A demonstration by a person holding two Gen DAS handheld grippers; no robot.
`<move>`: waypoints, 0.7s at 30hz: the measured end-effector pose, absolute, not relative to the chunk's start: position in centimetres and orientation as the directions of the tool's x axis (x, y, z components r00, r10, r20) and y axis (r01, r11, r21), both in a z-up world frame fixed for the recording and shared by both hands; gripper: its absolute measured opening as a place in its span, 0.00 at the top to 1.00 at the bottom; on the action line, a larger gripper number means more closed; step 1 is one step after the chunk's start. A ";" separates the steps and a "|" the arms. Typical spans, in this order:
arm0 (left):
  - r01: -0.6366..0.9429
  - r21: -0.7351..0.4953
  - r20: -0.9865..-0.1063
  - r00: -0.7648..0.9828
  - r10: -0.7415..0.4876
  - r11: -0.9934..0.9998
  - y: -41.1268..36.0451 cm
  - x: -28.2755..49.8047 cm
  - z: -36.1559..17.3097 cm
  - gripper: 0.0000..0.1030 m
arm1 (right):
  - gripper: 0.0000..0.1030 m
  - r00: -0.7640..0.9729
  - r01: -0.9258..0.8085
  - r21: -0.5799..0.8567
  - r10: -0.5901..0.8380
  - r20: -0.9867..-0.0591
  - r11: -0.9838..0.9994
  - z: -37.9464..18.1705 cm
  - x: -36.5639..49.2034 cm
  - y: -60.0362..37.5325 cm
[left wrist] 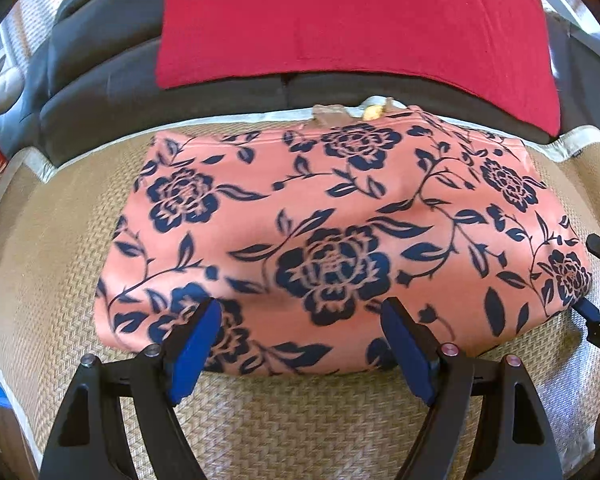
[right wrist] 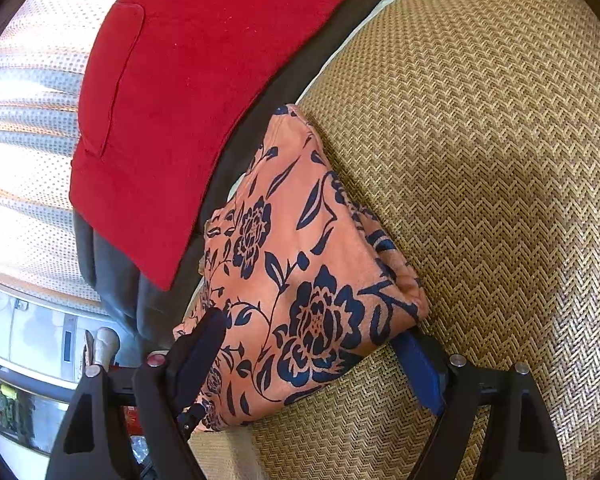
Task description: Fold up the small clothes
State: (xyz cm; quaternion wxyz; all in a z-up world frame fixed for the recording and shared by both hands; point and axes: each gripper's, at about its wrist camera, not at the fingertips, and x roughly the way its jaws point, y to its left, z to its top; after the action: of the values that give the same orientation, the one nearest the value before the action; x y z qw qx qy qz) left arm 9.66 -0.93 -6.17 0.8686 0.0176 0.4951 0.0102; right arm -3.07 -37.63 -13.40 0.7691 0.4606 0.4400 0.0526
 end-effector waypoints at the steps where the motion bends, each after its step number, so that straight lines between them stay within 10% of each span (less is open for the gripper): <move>1: 0.003 0.041 -0.860 0.509 0.034 0.999 -1.2 9.9 -6.1 0.20 | 0.17 0.608 0.325 0.755 0.486 -0.628 0.569 -13.4 -3.0 -37.7; 21: 0.008 0.031 -0.859 0.512 0.023 0.999 -2.4 11.1 -5.8 0.20 | 0.19 0.603 0.366 0.686 0.400 -0.690 0.629 -12.4 -2.9 -38.1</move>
State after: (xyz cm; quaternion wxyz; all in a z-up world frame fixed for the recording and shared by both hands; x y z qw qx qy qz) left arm 11.08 -2.40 -5.77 0.8692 0.0154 0.4942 0.0044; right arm -2.94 -38.10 -12.35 0.7851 0.4305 0.4453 0.0109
